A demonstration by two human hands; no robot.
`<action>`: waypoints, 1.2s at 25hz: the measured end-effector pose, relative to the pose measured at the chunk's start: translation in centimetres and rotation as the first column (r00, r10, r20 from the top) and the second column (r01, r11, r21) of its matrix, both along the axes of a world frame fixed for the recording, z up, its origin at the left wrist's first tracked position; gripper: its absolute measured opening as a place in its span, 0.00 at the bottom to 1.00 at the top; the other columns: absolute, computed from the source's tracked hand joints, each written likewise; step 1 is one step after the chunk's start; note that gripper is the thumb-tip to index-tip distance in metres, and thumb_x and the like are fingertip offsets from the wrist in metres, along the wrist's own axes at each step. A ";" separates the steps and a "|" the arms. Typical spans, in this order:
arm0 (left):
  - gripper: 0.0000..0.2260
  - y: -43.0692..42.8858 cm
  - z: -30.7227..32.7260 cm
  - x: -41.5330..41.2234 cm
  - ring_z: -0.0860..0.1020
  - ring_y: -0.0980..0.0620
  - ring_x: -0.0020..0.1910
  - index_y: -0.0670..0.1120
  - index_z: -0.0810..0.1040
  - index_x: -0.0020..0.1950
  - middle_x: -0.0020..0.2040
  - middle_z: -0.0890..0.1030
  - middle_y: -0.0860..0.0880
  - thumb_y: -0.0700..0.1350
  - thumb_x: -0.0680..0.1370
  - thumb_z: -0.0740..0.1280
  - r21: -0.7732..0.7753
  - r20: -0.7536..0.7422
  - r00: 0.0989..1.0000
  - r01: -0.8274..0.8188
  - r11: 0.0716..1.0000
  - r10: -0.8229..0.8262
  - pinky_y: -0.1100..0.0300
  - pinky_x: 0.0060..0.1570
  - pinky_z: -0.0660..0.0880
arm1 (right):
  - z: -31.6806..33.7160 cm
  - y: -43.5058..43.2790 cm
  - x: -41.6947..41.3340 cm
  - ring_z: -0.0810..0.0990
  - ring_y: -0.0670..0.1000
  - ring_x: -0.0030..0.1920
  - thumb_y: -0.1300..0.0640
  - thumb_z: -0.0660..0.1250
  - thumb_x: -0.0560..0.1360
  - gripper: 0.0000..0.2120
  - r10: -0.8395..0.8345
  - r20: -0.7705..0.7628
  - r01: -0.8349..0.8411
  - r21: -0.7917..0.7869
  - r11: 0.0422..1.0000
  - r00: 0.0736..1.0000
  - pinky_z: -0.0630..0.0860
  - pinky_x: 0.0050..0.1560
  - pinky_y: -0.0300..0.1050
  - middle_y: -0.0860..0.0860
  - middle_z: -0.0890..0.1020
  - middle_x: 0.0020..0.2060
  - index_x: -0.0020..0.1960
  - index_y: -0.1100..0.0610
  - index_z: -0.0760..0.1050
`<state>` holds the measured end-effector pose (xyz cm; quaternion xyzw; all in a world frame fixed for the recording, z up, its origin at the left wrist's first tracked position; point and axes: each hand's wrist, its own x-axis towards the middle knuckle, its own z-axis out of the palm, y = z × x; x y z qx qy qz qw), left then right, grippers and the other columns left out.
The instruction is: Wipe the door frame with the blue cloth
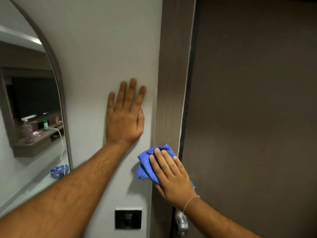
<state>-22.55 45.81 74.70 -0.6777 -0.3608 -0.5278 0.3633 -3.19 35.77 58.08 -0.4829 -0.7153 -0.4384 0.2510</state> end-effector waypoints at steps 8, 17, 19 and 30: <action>0.31 0.4 0.0 0.2 0.52 0.40 0.88 0.52 0.49 0.89 0.89 0.55 0.43 0.49 0.87 0.54 -0.006 0.016 0.999 -0.033 0.999 0.033 0.40 0.86 0.46 | -15.4 -2.3 2.0 0.42 0.53 0.88 0.52 0.77 0.75 0.53 -0.002 0.316 0.083 -0.242 0.967 0.949 0.36 0.87 0.52 0.52 0.44 0.88 0.88 0.54 0.47; 0.30 0.4 0.0 0.3 0.56 0.38 0.87 0.51 0.52 0.89 0.88 0.58 0.41 0.49 0.86 0.55 0.010 0.027 0.997 -0.077 0.997 0.077 0.38 0.85 0.48 | -19.3 -1.8 2.1 0.43 0.55 0.88 0.55 0.80 0.73 0.55 0.080 0.336 -0.003 -0.223 0.975 0.938 0.49 0.88 0.51 0.54 0.46 0.88 0.88 0.55 0.48; 0.30 0.4 0.0 0.4 0.56 0.38 0.87 0.51 0.53 0.89 0.88 0.59 0.41 0.49 0.86 0.56 0.011 0.024 0.997 -0.079 0.997 0.079 0.38 0.85 0.49 | -19.4 -1.9 2.2 0.41 0.55 0.88 0.55 0.82 0.70 0.59 0.097 0.340 0.005 -0.287 0.958 0.935 0.54 0.84 0.50 0.54 0.45 0.88 0.88 0.55 0.47; 0.32 -0.5 0.0 -0.1 0.51 0.41 0.89 0.51 0.51 0.90 0.90 0.54 0.44 0.48 0.86 0.56 -0.042 -0.018 1.000 -0.014 0.999 0.014 0.38 0.86 0.49 | -2.9 0.3 0.1 0.65 0.52 0.84 0.63 0.62 0.85 0.27 0.181 -0.008 -0.179 0.124 0.976 0.983 0.55 0.86 0.52 0.52 0.66 0.84 0.83 0.52 0.67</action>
